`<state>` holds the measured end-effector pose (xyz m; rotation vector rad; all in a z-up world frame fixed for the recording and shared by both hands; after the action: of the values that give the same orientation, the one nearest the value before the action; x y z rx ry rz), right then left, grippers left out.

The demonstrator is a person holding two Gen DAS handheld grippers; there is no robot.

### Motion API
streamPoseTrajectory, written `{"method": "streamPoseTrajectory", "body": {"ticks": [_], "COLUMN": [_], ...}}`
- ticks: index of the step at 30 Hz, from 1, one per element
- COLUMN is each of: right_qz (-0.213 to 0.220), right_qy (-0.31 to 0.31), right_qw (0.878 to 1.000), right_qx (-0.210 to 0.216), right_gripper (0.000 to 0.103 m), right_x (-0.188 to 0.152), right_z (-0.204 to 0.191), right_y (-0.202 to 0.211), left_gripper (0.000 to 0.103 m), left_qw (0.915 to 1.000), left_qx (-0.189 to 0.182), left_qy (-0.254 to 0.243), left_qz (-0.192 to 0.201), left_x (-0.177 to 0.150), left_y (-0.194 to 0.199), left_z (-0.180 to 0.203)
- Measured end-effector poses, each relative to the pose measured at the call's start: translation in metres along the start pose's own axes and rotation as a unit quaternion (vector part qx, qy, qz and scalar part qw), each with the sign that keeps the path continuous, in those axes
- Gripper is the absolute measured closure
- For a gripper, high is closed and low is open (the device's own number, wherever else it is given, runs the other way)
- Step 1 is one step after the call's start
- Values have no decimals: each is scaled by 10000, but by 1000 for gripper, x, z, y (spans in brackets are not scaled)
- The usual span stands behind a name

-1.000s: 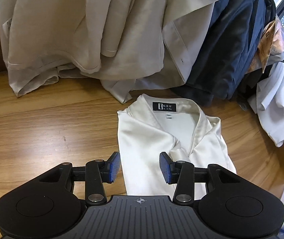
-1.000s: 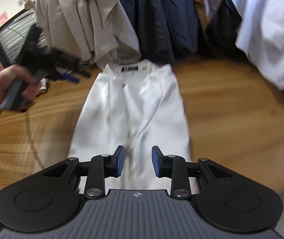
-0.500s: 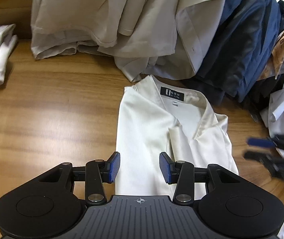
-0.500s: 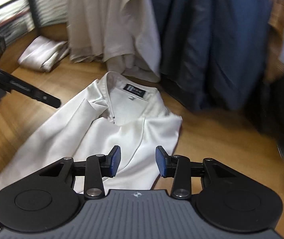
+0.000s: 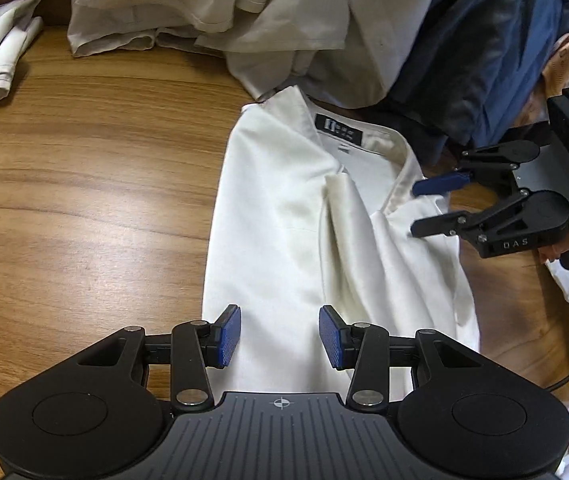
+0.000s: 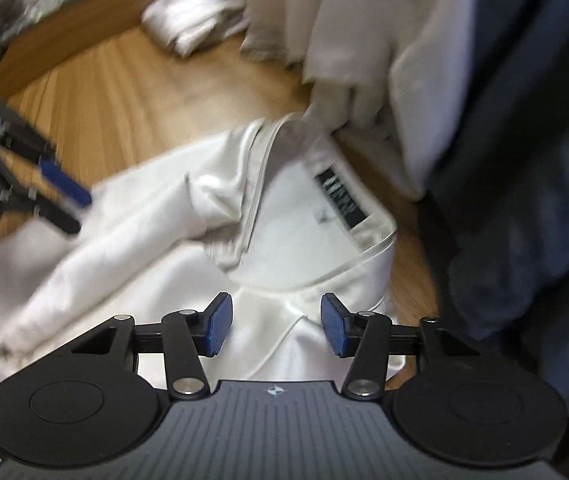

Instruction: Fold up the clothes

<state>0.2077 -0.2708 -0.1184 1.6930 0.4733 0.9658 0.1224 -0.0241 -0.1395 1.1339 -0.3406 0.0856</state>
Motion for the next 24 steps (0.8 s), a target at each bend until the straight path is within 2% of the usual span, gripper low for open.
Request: {"method": "streamPoseTrajectory", "body": {"ticks": [2,5,9,13,16,17,21,23,24], "right_qz": [-130,-211,-61,302,181,171,361,518,600], "right_qy": [29,-80,-299,-452,-484,-481,-612,-749,-822], "right_qw": [9999,9996,9995,9979,9979,9978,9955,9934,9920], "right_qx": [72,186,101,-340,-391,-415,-627,-703,-744], "right_gripper": [51,93,99,99,98,96,76,75,70], "right_x": [-1,-1,1,9,9,9,7,3,1], "right_z": [3,8,17,25,25,24,15,9,4], "right_y": [-3,-5,1,14,6,4,16,31,40], "left_gripper": [57,57,57,57,56,56,55,53,51], "left_qw": [10000,9999,9998,9996,9993,9992,9986,9982,9979], "left_qx": [34,29,36,6,20,14,-14,-42,-61], "left_qy": [44,114,140,158,171,158,50,-55,-117], "left_qz": [15,19,97,224,342,379,523,594,630], "left_x": [1,3,6,10,10,9,4,-2,-6], "left_y": [0,0,5,16,26,30,48,60,67], "left_z": [-3,-4,-4,-5,-7,-8,-11,-11,-12]}}
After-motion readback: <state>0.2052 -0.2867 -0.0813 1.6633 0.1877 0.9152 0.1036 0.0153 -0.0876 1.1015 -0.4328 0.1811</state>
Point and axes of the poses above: each gripper's, at about its wrist camera, not at the fingertips, and y roughly against the way its jaws point, z to its right, x to its top, the point moved 6 cm from there along -y, roughly the way its jaws point, and after that the axes turned 7 degrees about -z, right-handed, at the moved point
